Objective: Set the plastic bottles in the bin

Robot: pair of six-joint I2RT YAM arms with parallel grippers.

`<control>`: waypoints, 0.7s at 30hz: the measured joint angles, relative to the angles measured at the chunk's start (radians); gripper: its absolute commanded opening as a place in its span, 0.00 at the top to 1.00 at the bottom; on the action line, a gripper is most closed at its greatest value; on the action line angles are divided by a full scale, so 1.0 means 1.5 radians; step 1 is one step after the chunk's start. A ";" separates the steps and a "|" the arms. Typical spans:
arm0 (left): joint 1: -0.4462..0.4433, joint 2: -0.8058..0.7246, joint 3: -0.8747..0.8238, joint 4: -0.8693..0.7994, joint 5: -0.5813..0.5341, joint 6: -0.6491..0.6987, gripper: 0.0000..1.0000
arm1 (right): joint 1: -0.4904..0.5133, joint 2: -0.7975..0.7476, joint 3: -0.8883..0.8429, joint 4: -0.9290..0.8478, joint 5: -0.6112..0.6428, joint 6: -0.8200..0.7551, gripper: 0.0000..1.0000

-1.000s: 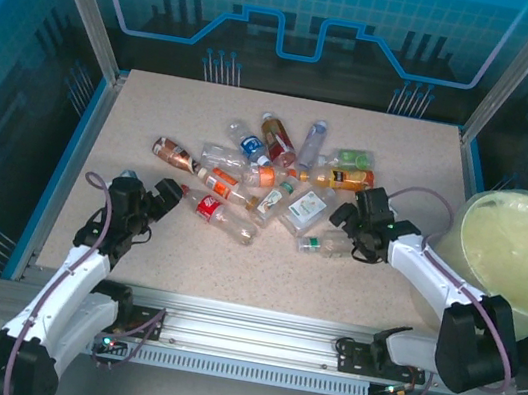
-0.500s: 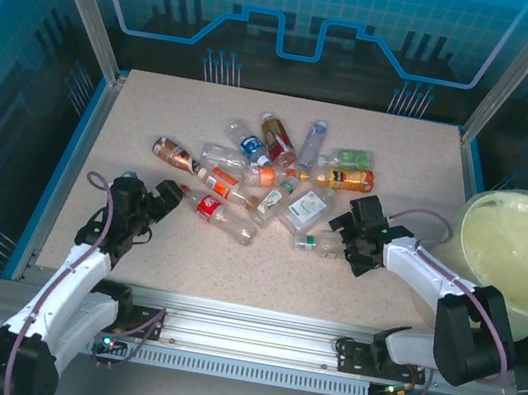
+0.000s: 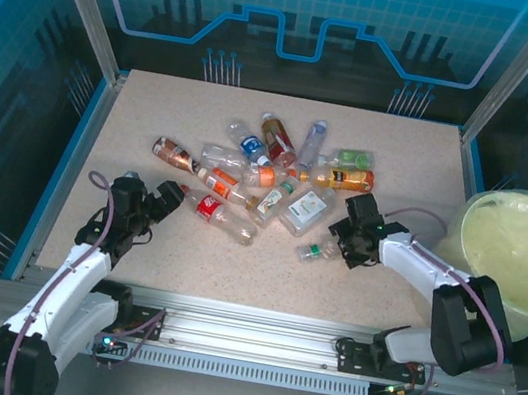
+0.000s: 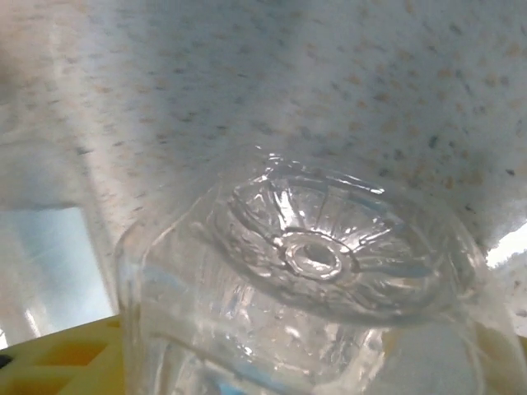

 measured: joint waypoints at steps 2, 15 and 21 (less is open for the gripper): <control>0.000 0.003 0.000 0.004 0.011 -0.003 0.01 | 0.010 -0.023 0.014 -0.006 0.027 -0.029 0.50; -0.055 0.015 0.032 0.009 0.040 -0.045 0.01 | 0.079 -0.208 0.163 -0.018 0.134 -0.425 0.62; -0.135 0.030 0.059 0.027 0.025 -0.072 0.01 | 0.078 -0.282 0.294 -0.080 0.169 -0.584 0.63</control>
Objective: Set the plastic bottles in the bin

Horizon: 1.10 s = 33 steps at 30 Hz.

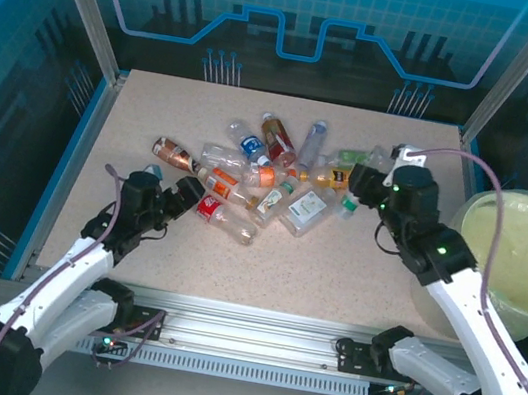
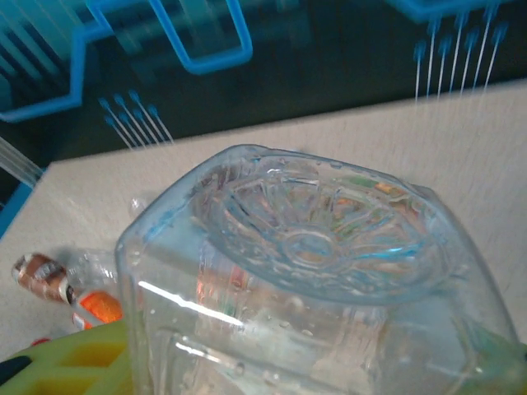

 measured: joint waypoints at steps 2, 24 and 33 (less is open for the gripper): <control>-0.029 0.015 0.008 0.005 -0.011 -0.005 0.01 | 0.000 -0.019 0.049 -0.018 0.042 -0.050 0.62; -0.068 0.089 0.037 0.015 -0.053 -0.014 0.01 | -0.524 -0.063 0.042 -0.116 0.195 -0.093 0.63; -0.070 0.084 0.037 0.008 -0.066 -0.014 0.01 | -0.600 -0.037 -0.073 -0.122 0.032 0.012 0.63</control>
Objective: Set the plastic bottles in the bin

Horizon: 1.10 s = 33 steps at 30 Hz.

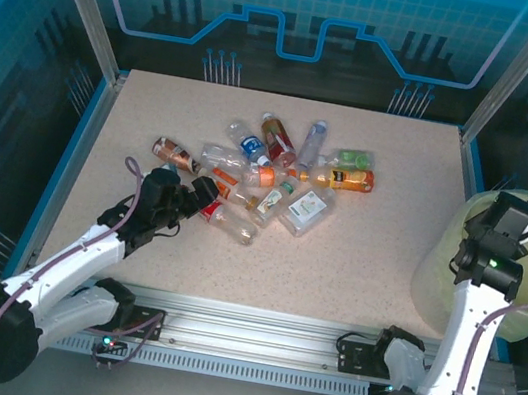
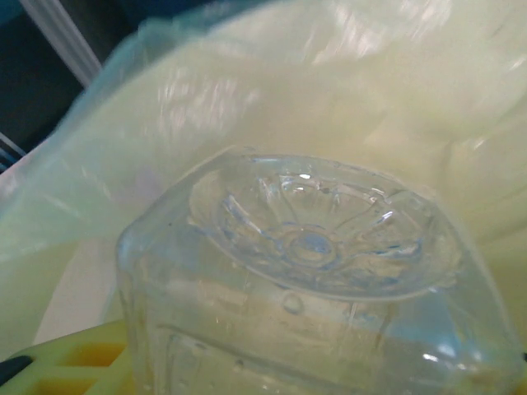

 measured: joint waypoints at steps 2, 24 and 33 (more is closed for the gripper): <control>0.000 0.000 0.000 -0.002 -0.002 0.000 0.01 | -0.002 0.004 -0.010 0.014 -0.020 0.009 0.62; 0.000 -0.009 0.000 -0.037 -0.054 -0.001 0.01 | -0.004 -0.002 -0.098 0.195 -0.267 0.006 0.37; 0.000 -0.009 0.000 -0.062 -0.089 -0.019 0.01 | -0.004 -0.053 -0.099 0.190 -0.268 -0.003 0.23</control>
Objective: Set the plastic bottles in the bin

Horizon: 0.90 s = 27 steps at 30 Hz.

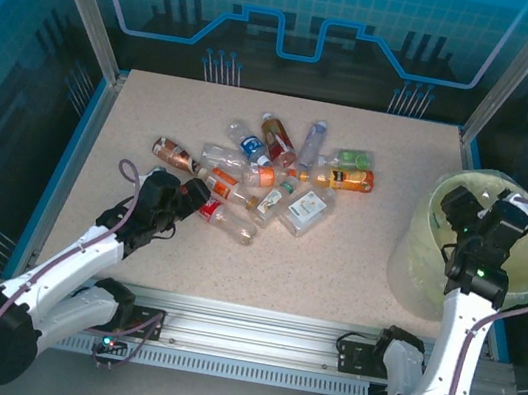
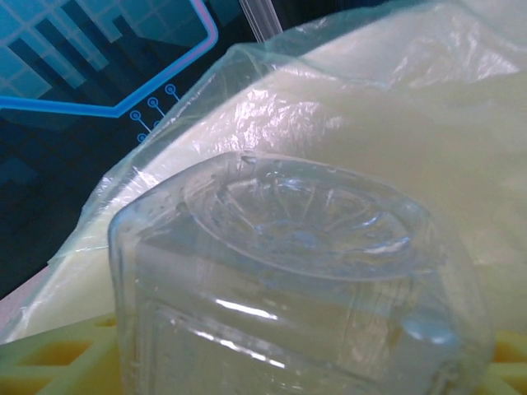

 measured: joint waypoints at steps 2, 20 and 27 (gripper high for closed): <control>0.000 0.000 0.000 -0.006 -0.007 -0.003 0.01 | 0.000 -0.011 0.000 -0.006 0.000 0.000 0.20; 0.010 0.006 0.000 -0.048 -0.051 0.000 0.01 | 0.000 -0.070 0.122 -0.153 0.035 0.008 0.00; 0.042 0.019 0.010 -0.055 -0.040 0.007 0.01 | 0.049 -0.091 0.159 -0.149 -0.096 -0.040 0.00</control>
